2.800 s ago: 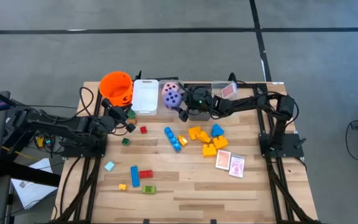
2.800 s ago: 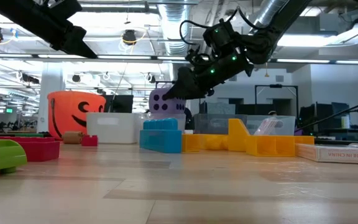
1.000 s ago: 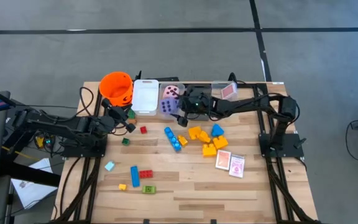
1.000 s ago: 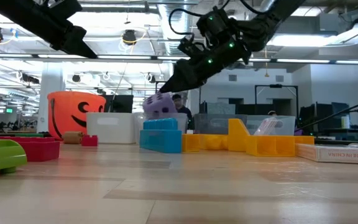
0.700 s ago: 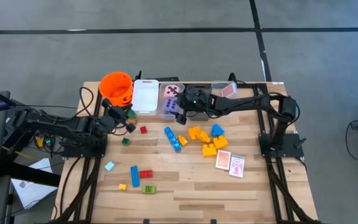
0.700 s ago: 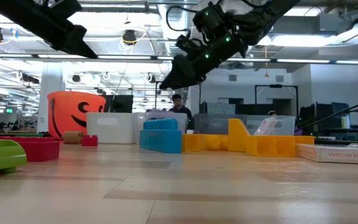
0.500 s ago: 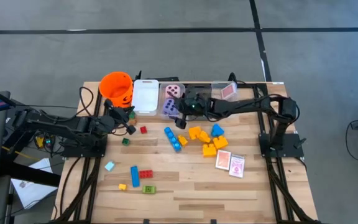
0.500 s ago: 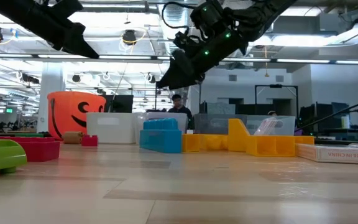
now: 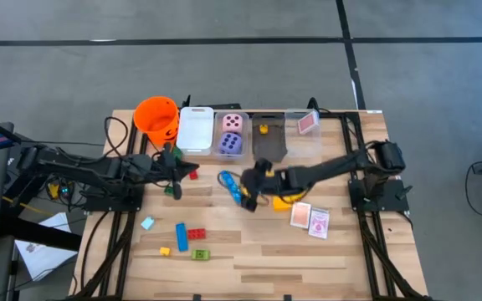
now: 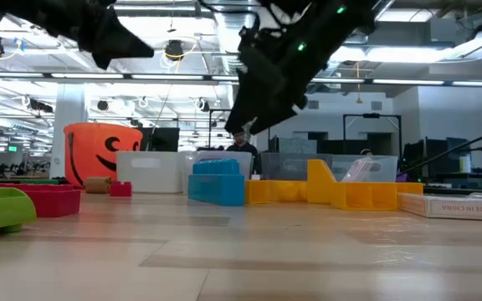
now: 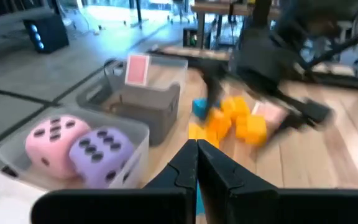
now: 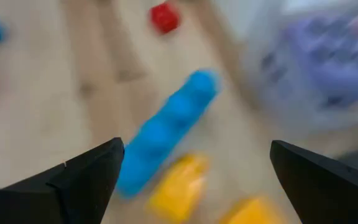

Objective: Pick & Place Toys
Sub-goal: Put the blue stud game piece into the white bin

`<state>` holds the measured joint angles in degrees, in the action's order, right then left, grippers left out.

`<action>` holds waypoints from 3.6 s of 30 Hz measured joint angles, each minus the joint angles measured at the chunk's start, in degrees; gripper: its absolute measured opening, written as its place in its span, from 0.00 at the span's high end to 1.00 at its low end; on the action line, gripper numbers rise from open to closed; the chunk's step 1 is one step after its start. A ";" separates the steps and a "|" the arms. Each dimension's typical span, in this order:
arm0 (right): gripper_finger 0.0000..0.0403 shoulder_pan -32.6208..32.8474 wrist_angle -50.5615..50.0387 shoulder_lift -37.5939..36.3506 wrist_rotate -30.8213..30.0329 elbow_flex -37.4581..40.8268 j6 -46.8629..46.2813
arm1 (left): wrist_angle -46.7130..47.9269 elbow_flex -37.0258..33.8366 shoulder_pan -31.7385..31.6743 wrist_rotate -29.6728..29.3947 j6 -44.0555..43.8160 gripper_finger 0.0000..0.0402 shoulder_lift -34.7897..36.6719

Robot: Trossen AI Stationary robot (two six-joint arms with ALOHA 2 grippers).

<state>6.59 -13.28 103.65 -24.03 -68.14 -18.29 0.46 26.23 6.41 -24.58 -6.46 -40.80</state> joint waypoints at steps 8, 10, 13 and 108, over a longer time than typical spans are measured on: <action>0.01 5.14 6.47 2.48 -0.43 -0.02 -13.96 | -3.96 -0.03 -0.09 0.04 -0.02 1.00 -1.72; 0.01 4.73 7.13 3.38 -0.50 -0.07 -15.72 | -5.51 -0.04 -0.09 0.03 0.01 1.00 -2.04; 0.01 3.09 6.78 5.28 -1.62 -0.04 -18.21 | -7.98 -0.04 -0.07 0.02 0.07 1.00 -2.07; 0.67 16.83 -48.86 11.40 -26.39 -32.40 -20.29 | -8.17 -0.08 0.35 0.02 3.65 1.00 -2.17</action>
<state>23.42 -62.14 115.04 -50.42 -100.53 -38.58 -7.71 26.15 6.76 -24.56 -2.81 -42.98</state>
